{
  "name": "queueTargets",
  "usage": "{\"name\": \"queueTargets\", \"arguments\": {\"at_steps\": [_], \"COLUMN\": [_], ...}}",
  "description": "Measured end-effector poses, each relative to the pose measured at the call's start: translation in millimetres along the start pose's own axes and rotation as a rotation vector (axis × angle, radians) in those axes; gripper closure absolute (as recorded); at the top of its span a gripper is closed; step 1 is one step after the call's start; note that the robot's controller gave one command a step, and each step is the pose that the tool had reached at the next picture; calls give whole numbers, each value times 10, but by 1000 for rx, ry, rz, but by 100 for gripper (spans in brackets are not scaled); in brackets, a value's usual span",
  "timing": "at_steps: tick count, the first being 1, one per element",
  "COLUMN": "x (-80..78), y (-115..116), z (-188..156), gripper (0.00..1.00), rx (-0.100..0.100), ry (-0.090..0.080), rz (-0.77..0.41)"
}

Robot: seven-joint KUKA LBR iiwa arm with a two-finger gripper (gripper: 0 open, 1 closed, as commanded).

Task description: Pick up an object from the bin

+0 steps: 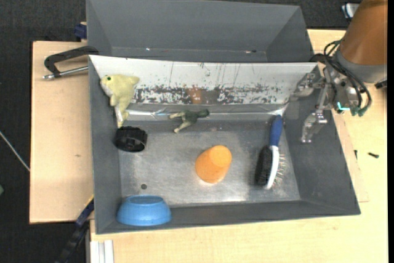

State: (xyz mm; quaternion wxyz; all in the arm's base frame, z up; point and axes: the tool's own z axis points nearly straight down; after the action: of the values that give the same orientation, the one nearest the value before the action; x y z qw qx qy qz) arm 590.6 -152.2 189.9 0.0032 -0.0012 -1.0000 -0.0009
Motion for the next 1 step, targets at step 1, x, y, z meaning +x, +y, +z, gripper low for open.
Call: {"name": "queueTargets", "arguments": {"at_steps": [1], "x": [-18], "y": [425], "z": [854], "gripper": [0], "rx": [5], "ry": [-5], "rz": [-335]}}
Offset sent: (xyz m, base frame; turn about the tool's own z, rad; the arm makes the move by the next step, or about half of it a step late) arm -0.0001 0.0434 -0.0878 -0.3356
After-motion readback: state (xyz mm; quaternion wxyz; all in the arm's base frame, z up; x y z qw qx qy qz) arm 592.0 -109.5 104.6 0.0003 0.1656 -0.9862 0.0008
